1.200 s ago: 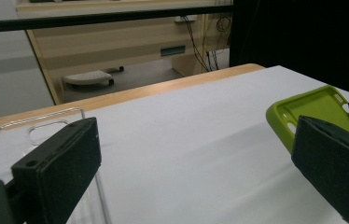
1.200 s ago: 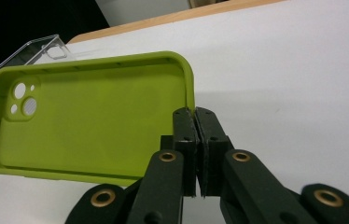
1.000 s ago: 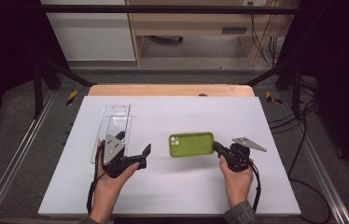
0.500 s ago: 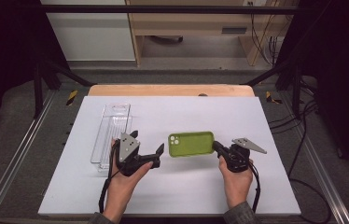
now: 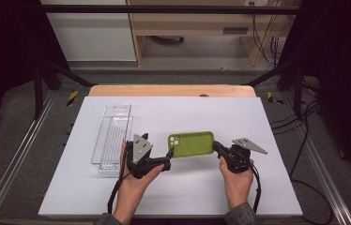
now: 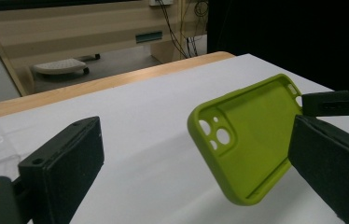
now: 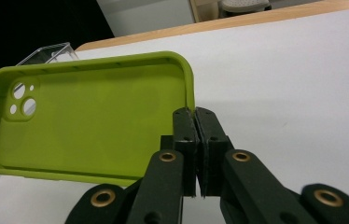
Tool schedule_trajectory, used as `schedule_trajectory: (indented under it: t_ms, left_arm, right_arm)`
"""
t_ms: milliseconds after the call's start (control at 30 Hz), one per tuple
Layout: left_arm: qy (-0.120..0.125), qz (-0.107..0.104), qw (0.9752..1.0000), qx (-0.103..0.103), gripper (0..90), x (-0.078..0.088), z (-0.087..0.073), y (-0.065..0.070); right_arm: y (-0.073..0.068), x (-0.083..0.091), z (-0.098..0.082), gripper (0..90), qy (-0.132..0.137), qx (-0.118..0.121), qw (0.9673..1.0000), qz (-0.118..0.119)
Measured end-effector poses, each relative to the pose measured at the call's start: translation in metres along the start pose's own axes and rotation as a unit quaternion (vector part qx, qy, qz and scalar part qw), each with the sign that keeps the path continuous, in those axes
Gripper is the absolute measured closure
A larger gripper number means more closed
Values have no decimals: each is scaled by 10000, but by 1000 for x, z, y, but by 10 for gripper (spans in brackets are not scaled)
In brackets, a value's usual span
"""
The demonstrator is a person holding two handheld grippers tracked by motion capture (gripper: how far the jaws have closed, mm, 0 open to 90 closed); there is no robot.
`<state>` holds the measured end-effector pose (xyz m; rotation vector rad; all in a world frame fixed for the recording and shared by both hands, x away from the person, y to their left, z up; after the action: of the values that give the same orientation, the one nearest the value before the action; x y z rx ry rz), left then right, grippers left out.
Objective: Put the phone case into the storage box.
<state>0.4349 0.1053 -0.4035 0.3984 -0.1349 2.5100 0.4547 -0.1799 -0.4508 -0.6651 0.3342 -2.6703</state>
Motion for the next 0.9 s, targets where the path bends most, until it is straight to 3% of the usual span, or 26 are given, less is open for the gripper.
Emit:
schedule_trajectory:
  t_ms: [433,733,900]
  left_arm:
    - [-90,-38,10000,17,38,-10,-5,6]
    - [-209,-78,9994,249,62,-19,-9,7]
    - [-292,-113,9992,266,80,-21,-11,9]
  right_arm:
    - [-2,0,-1,880,8,35,10000,38]
    - [-2,2,0,879,42,63,10000,33]
    - [-3,2,0,879,53,69,10000,33]
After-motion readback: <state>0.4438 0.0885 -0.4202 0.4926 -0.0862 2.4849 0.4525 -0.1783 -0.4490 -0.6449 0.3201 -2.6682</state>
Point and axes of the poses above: each handheld gripper's, and its own axes: x roughly backward along the jaws, z roughly out of its top, y roughly to its right, the point moved 1 cm from there along -x, roughly forward along the jaws, and after that the axes turned 2 degrees about -z, right-handed, at the moved point
